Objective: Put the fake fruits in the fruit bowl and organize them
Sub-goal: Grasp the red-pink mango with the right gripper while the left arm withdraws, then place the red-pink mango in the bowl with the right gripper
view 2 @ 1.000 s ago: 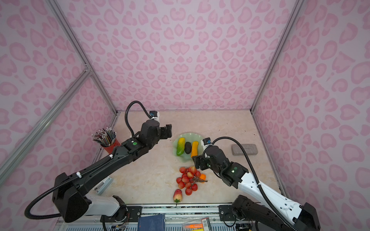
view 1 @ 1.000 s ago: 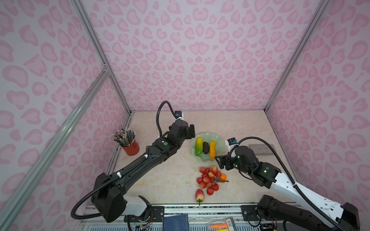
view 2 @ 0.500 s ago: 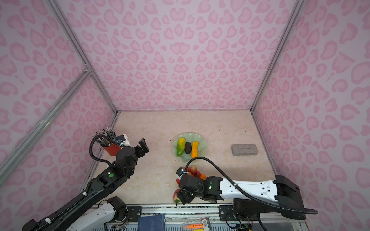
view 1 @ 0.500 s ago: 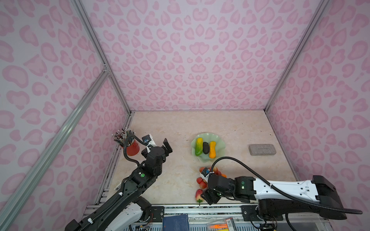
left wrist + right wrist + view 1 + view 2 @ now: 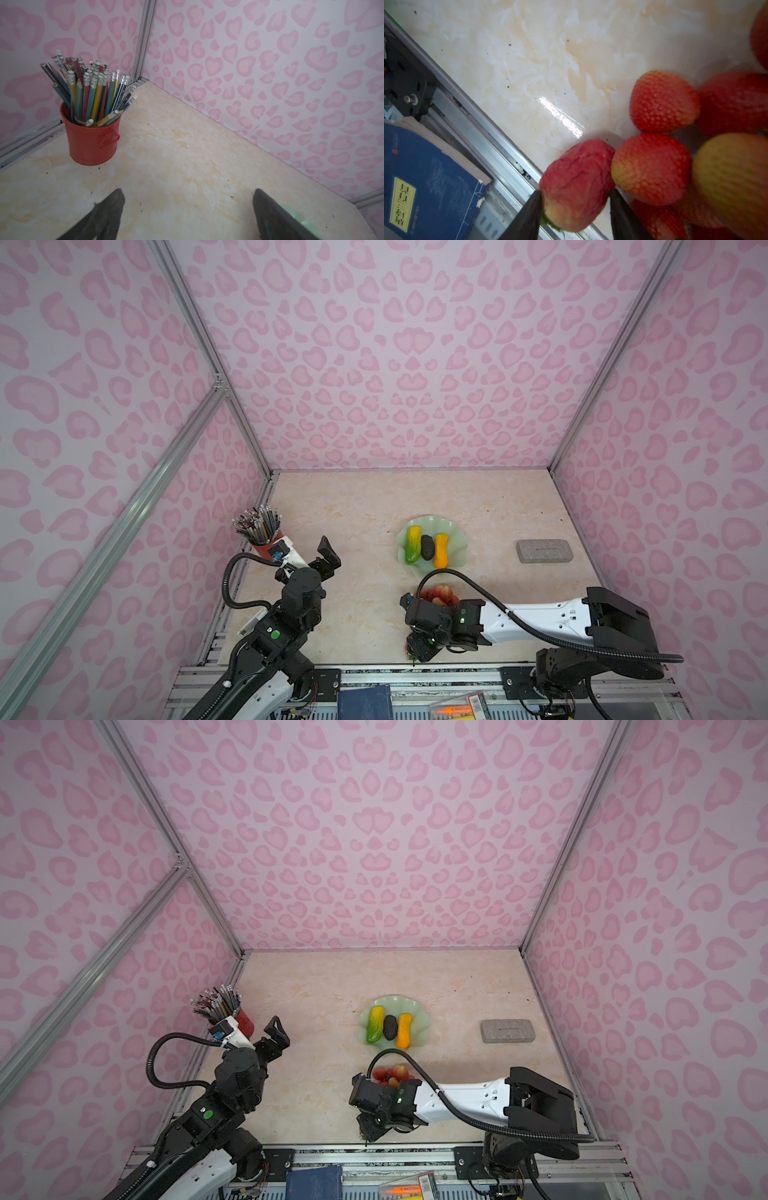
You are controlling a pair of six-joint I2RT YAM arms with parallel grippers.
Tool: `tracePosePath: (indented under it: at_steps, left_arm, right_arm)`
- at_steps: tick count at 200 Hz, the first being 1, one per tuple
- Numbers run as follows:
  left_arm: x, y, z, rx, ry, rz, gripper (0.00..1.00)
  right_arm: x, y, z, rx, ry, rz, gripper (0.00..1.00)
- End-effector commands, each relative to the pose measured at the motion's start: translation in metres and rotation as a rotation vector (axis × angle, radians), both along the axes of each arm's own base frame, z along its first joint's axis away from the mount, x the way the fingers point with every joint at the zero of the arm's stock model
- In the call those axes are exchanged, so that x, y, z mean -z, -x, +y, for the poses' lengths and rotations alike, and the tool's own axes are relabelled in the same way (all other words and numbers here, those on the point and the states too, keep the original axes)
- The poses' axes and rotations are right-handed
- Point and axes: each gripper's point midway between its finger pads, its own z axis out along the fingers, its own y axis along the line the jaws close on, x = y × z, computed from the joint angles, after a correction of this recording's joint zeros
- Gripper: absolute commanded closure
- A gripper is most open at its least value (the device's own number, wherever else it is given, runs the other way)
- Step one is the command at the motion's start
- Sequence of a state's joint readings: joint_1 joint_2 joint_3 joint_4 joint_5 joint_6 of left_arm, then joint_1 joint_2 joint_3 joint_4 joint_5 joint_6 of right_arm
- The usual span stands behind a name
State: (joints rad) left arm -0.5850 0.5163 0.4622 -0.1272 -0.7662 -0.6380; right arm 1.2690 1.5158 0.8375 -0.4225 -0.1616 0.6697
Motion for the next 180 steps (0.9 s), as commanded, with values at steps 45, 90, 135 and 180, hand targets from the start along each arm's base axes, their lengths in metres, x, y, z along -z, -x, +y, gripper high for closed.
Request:
tracePosePath:
  at_steps: [45,90,135,180]
  left_arm:
    - [0.004,0.016,0.020,-0.067,-0.001,-0.008,0.02]
    - [0.005,0.019,0.025,-0.087,0.000,-0.015,0.03]
    - [0.004,0.016,0.024,-0.092,0.000,-0.009,0.03]
    - [0.007,0.014,0.019,-0.072,0.004,0.004,0.03]
  right_arm:
    - [0.014,0.002,0.003,-0.056,0.042,0.066,0.68]
    - [-0.005,-0.008,0.009,-0.081,0.015,-0.002,0.77]
    - [-0.065,-0.050,0.009,-0.084,-0.009,-0.209,0.78]
    - [-0.124,-0.138,-0.020,0.126,-0.041,-0.419,0.77]
